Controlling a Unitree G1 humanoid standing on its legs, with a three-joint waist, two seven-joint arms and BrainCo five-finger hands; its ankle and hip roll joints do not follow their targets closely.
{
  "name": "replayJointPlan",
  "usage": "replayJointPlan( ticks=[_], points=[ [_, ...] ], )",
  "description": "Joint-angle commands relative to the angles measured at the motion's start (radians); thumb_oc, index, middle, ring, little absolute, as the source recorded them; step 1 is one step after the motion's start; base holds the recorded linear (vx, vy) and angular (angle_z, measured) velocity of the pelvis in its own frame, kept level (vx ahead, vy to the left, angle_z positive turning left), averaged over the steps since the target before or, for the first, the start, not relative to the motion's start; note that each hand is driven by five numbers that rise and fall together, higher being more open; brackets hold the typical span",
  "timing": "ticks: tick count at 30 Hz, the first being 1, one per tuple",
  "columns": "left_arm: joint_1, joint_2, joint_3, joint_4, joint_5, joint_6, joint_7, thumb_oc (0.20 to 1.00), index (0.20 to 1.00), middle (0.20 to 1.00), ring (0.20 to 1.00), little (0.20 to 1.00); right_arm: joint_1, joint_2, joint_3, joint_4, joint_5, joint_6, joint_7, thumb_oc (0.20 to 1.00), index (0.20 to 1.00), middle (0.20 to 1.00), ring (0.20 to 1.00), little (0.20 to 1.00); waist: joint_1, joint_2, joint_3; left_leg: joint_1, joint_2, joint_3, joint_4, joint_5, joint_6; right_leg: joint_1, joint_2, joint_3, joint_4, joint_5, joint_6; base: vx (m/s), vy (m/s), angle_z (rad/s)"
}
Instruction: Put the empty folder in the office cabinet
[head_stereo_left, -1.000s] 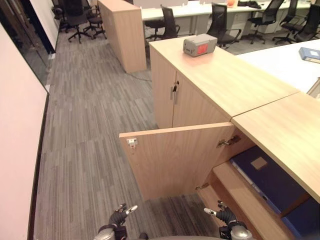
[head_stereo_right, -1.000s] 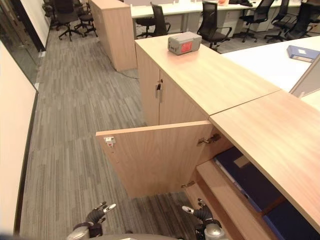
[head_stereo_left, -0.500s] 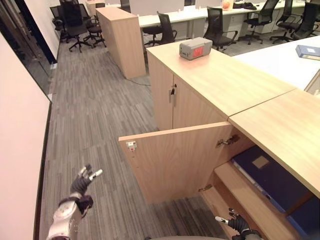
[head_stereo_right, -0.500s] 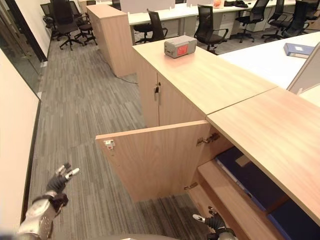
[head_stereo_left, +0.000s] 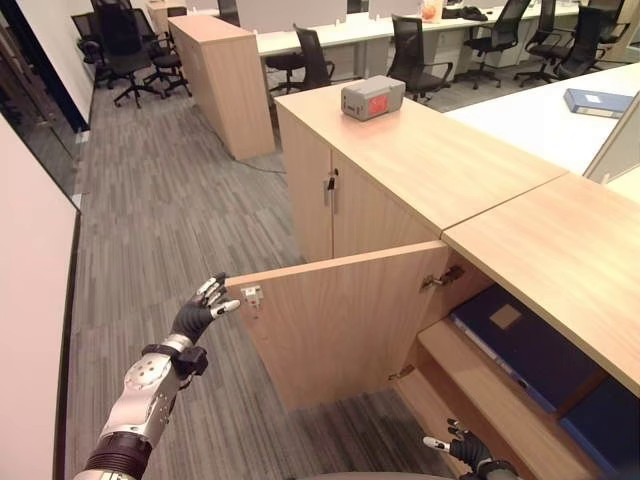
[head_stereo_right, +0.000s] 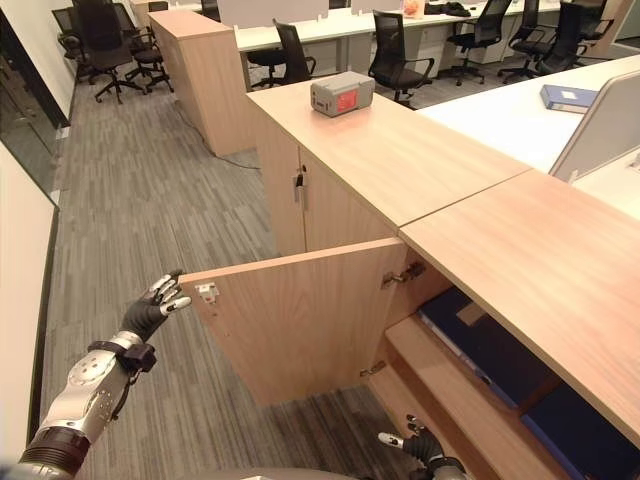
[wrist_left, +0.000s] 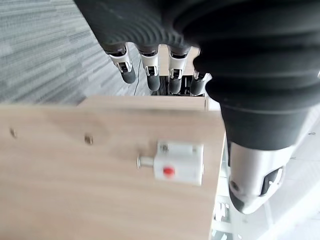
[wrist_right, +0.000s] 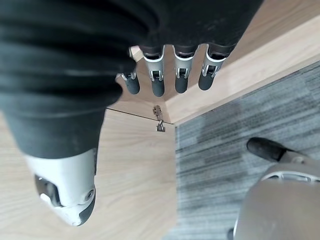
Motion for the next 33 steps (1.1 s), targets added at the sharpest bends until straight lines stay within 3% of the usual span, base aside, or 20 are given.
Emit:
replayJointPlan(
  ticks=[1, 16, 22, 26, 27, 28, 30, 31, 33],
  points=[
    [-0.074, 0.03, -0.008, -0.07, -0.042, -0.027, -0.033, 1.0, 1.0, 1.0, 1.0, 1.0, -0.072, 0.019, 0.021, 0.027, -0.045, -0.007, 0.009, 1.0, 1.0, 1.0, 1.0, 1.0, 0.008, -0.03, 0.039, 0.064, -0.018, 0.037, 0.013, -0.111, -0.011, 0.004, -0.099, 0.023, 0.052, -0.025, 0.104, 0.0, 0.0, 0.0],
    [-0.01, 0.008, -0.107, -0.173, -0.072, 0.023, -0.122, 1.0, 1.0, 1.0, 1.0, 1.0, -0.087, 0.028, 0.026, 0.046, -0.054, 0.002, 0.022, 1.0, 1.0, 1.0, 1.0, 1.0, 0.013, -0.035, 0.048, 0.065, -0.027, 0.034, 0.013, -0.115, 0.0, -0.005, -0.105, 0.025, 0.076, -0.027, 0.107, 0.0, 0.005, 0.0],
    [0.027, 0.045, -0.139, -0.188, -0.05, 0.041, -0.159, 1.0, 1.0, 1.0, 1.0, 1.0, -0.089, 0.026, 0.013, 0.049, -0.053, 0.007, 0.023, 1.0, 1.0, 1.0, 1.0, 1.0, 0.011, -0.032, 0.057, 0.06, -0.036, 0.041, 0.013, -0.118, 0.008, -0.024, -0.118, 0.031, 0.096, -0.019, 0.115, -0.02, 0.035, 0.0],
    [0.067, 0.071, -0.156, -0.169, -0.02, 0.047, -0.176, 1.0, 1.0, 1.0, 1.0, 1.0, -0.134, 0.012, 0.002, 0.048, -0.062, 0.015, 0.016, 1.0, 1.0, 1.0, 1.0, 1.0, 0.01, -0.021, 0.099, 0.037, -0.045, 0.082, 0.013, -0.115, 0.018, -0.1, -0.146, 0.047, 0.136, 0.034, 0.142, -0.17, 0.024, -0.18],
    [0.082, 0.087, -0.163, -0.169, -0.013, 0.049, -0.18, 1.0, 1.0, 1.0, 1.0, 1.0, -0.171, 0.004, -0.006, 0.053, -0.054, 0.015, 0.003, 1.0, 1.0, 1.0, 1.0, 1.0, 0.013, -0.008, 0.118, 0.011, -0.03, 0.122, 0.013, -0.102, 0.011, -0.133, -0.173, 0.02, 0.141, 0.092, 0.155, -0.21, -0.078, -0.38],
    [0.088, 0.093, -0.169, -0.171, -0.007, 0.051, -0.18, 1.0, 1.0, 1.0, 1.0, 1.0, -0.184, 0.005, -0.009, 0.055, -0.048, 0.015, -0.003, 1.0, 1.0, 1.0, 1.0, 1.0, 0.013, -0.003, 0.122, -0.002, -0.021, 0.138, 0.015, -0.094, 0.007, -0.149, -0.186, 0.017, 0.147, 0.114, 0.155, -0.35, -0.018, -0.8],
    [0.093, 0.105, -0.177, -0.178, 0.001, 0.057, -0.182, 1.0, 1.0, 1.0, 1.0, 1.0, -0.199, 0.01, -0.013, 0.034, -0.034, 0.017, -0.011, 1.0, 1.0, 1.0, 1.0, 1.0, 0.018, 0.01, 0.129, -0.023, -0.014, 0.177, 0.023, -0.08, 0.015, -0.176, -0.204, -0.004, 0.203, 0.088, 0.155, -0.26, 0.098, -0.96],
    [0.109, 0.114, -0.178, -0.196, 0.013, 0.065, -0.181, 1.0, 1.0, 1.0, 1.0, 1.0, -0.209, 0.015, -0.014, 0.028, -0.027, 0.014, -0.017, 1.0, 1.0, 1.0, 1.0, 1.0, 0.039, 0.026, 0.133, -0.041, -0.008, 0.236, 0.038, -0.073, 0.031, -0.152, -0.226, -0.117, 0.293, 0.015, 0.131, -0.26, 0.134, -0.63],
    [0.147, 0.115, -0.159, -0.213, 0.012, 0.074, -0.182, 1.0, 1.0, 1.0, 1.0, 1.0, -0.219, 0.022, -0.007, 0.036, -0.027, 0.011, -0.02, 1.0, 1.0, 1.0, 1.0, 1.0, 0.061, 0.027, 0.121, -0.061, -0.006, 0.313, 0.061, -0.07, 0.045, -0.113, -0.253, -0.229, 0.362, -0.019, 0.115, -0.25, 0.112, -0.88]
  ],
)
